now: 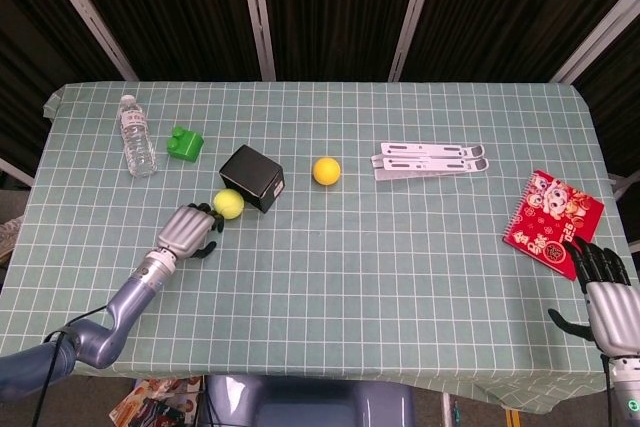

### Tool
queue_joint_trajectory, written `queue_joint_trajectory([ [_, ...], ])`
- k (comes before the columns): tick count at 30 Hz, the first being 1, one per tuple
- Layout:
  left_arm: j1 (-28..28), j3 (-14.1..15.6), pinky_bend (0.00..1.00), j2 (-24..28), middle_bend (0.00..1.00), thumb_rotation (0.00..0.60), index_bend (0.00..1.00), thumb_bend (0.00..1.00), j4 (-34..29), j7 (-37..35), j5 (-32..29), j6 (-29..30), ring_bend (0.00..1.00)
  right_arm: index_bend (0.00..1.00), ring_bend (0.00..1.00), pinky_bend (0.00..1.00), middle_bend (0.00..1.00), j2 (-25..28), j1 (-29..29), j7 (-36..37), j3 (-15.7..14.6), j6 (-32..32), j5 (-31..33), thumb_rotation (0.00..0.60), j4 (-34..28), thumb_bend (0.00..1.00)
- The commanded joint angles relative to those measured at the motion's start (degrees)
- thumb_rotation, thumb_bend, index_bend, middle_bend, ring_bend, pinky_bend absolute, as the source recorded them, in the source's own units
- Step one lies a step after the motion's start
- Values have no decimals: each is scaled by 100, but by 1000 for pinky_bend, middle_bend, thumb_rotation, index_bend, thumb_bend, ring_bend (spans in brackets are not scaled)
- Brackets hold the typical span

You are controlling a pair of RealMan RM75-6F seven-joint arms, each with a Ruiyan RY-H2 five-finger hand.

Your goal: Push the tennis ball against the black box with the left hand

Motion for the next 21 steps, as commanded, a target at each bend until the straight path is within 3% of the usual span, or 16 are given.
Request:
queue_joint_trajectory([
  [1, -72, 4, 330, -41, 321, 600, 428, 335, 88, 46, 43, -5, 229, 0, 0, 0, 0, 12, -6, -45, -10, -22, 26, 600, -15, 235],
  [6, -188, -61, 282, -81, 319, 600, 430, 335, 195, 99, 7, -31, 221, 0, 0, 0, 0, 16, -2, -121, -21, -73, 67, 600, -55, 234],
  [11, -271, -71, 189, -113, 260, 600, 408, 335, 294, 199, -18, -44, 125, 0, 0, 0, 0, 56, -34, -158, -49, -42, 47, 600, -122, 235],
  [15, -269, -27, 154, -145, 246, 600, 394, 335, 275, 333, -16, 10, 114, 0, 0, 0, 0, 69, -38, -174, -52, -45, 50, 600, -142, 234],
  [21, -283, 55, 26, -242, 178, 566, 373, 335, 394, 282, 96, 107, 19, 0, 0, 0, 0, 99, -41, -189, -70, -56, 30, 600, -187, 234],
])
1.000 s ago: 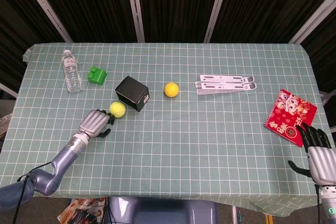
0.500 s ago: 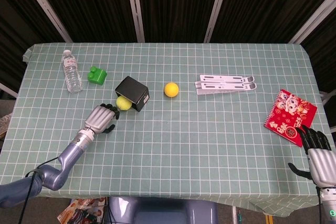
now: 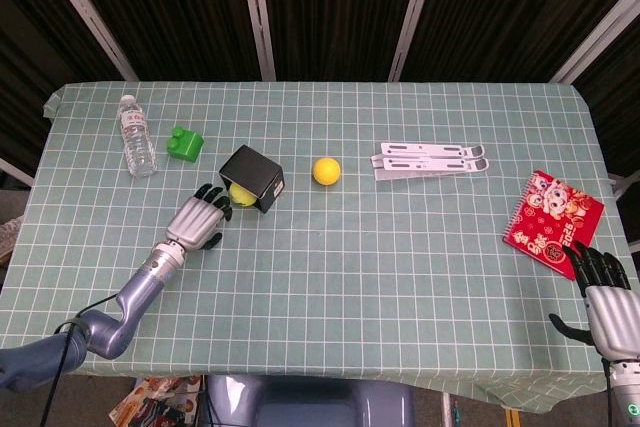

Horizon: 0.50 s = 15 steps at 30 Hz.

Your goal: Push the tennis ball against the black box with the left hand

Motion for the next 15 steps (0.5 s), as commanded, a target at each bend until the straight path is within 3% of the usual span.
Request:
queue_joint_trajectory([
  [1, -9, 32, 14, -46, 155, 559, 362, 334, 69, -55, 35, 22, 9, 0, 0, 0, 0, 15, -11, 13, -8, 16, -17, 600, -14, 234],
  [8, 3, 62, 0, -129, 24, 504, 243, 316, 167, -17, 64, 132, 0, 0, 0, 0, 0, 25, -4, 53, -4, 10, -31, 600, -2, 235],
  [15, 45, 85, 0, -228, 0, 416, 142, 308, 314, 115, 80, 285, 0, 0, 0, 0, 0, 32, 1, 33, -21, -11, -50, 600, -24, 234],
])
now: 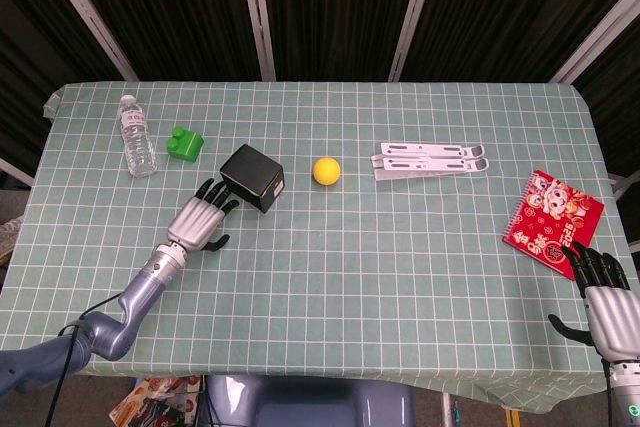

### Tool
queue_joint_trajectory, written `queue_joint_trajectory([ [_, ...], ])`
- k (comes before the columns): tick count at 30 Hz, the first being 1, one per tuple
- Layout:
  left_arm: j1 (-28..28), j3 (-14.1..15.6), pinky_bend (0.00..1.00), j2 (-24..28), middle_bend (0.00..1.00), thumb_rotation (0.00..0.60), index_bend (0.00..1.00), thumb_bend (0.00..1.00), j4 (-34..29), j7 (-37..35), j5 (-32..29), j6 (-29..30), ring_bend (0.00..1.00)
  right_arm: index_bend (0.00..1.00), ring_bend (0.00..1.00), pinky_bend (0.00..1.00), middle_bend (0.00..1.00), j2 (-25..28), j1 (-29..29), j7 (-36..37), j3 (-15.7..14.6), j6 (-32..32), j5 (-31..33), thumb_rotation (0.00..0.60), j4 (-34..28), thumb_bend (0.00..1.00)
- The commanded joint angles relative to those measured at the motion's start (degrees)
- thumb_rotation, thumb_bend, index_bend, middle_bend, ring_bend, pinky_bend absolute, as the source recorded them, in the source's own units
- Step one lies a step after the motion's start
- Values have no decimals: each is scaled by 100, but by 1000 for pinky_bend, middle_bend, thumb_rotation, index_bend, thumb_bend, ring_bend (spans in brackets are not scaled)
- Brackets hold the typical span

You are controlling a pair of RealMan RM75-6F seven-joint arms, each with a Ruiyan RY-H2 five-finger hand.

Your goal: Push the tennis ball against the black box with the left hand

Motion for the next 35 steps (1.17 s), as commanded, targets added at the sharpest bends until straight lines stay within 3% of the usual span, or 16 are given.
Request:
queue_joint_trajectory([
  [1, 12, 7, 0, -13, 0, 407, 120, 306, 22, 61, -22, 5, 0, 0, 0, 0, 0, -2, 0, -7, -5, 0, -11, 600, -4, 234],
  [10, 113, 105, 0, 114, 0, 398, 5, 278, -292, 89, -86, -46, 0, 0, 0, 0, 0, -15, -6, -24, 18, 24, 18, 600, -2, 234],
  [17, 428, 556, 0, 606, 48, 396, 0, 179, -1246, -152, 310, 263, 0, 0, 0, 0, 0, -43, -11, -103, 15, 36, 17, 600, -19, 235],
  [22, 1186, 1081, 0, 1370, 42, 394, 0, 155, -2277, -40, 973, 1627, 0, 0, 0, 0, 0, -61, -25, -163, 15, 72, 7, 600, -36, 235],
  [29, 2710, 1532, 0, 2060, 23, 424, 0, 132, -3246, 1052, 1176, 3720, 0, 0, 0, 0, 0, -150, -56, -213, 45, 225, -67, 600, 17, 235],
  [35, 3122, 1524, 0, 2240, 11, 424, 0, 126, -3153, 842, 1478, 4369, 0, 0, 0, 0, 0, -192, -8, -215, 68, 162, -52, 600, 69, 234],
])
